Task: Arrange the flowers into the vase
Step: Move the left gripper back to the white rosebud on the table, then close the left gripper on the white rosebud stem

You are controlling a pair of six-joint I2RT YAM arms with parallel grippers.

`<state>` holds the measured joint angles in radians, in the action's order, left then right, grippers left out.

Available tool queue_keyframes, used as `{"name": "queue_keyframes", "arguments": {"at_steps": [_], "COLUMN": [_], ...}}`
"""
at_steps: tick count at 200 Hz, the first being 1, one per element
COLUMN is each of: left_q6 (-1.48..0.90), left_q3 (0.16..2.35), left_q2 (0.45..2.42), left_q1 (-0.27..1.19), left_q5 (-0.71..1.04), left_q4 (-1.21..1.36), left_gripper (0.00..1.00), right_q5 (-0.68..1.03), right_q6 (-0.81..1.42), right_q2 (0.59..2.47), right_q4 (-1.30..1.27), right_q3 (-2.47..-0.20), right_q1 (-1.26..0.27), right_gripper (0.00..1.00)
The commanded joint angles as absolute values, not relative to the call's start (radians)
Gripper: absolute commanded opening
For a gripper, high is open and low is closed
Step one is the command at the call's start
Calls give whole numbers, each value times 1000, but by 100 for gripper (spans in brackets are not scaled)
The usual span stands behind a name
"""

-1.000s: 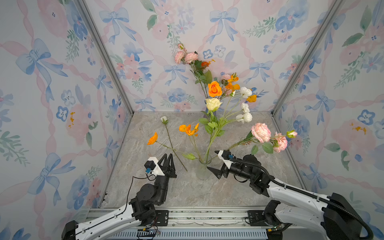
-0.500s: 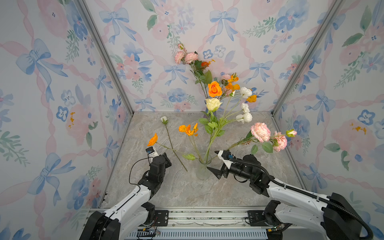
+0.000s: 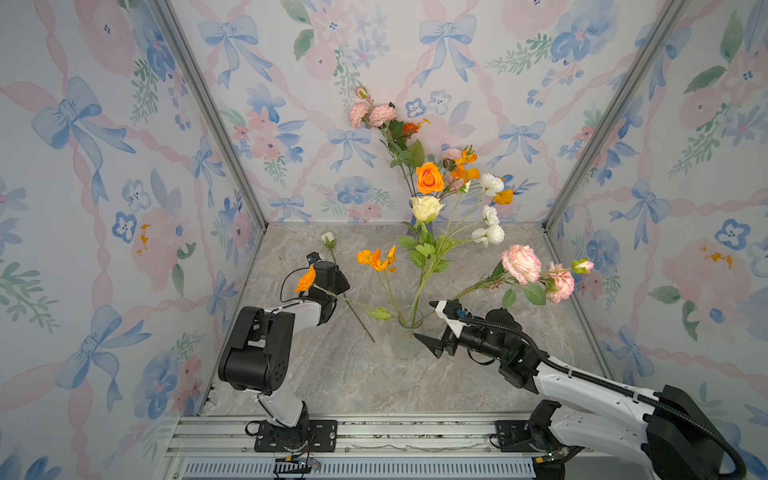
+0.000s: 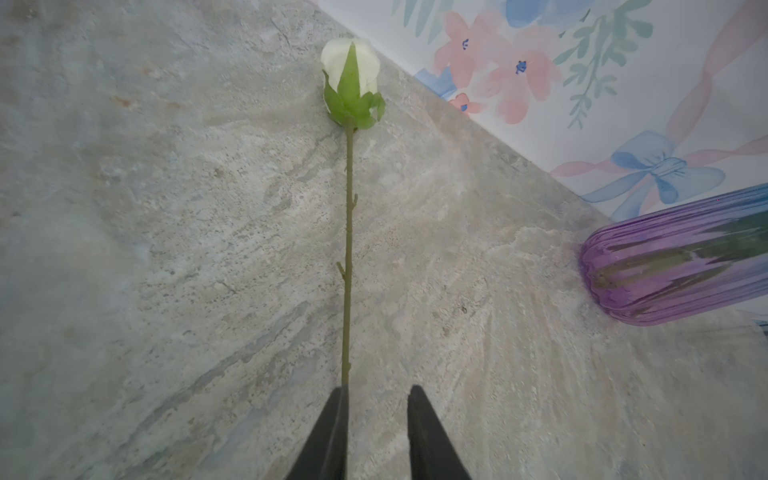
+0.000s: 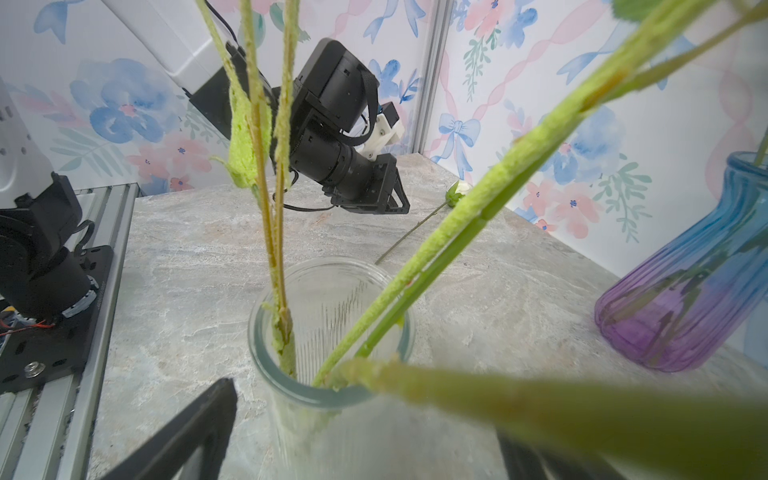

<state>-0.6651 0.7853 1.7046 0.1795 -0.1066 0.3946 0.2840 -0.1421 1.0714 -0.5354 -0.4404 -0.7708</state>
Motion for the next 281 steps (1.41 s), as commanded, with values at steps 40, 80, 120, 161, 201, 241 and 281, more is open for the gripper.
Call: {"name": "queue_keyframes", "arguments": {"at_steps": [40, 80, 120, 161, 201, 241, 281], "left_q6": [-665, -659, -646, -636, -609, -592, -578], "left_q3": [900, 923, 946, 966, 989, 1026, 1050], "left_q2": [1844, 1873, 1908, 1925, 1937, 1966, 1990], "left_q1": [151, 150, 150, 150, 152, 153, 157], "left_q5": [-66, -85, -78, -82, -89, -89, -84], "left_q4": [367, 340, 330, 310, 278, 235, 212], "left_gripper": [26, 26, 25, 21, 14, 14, 15], "right_q5": [287, 288, 288, 290, 290, 291, 290], "right_q6": [-137, -137, -137, -138, -140, -140, -141], "right_q2": [1062, 1062, 1067, 1067, 1064, 1058, 1053], "right_q4": [-545, -545, -546, -544, -538, -536, -532], "right_q3": [-434, -434, -434, -436, -439, -438, -437], "right_q1": [-756, -756, -756, -756, -756, -756, -756], "right_gripper": [97, 97, 97, 97, 97, 97, 97]}}
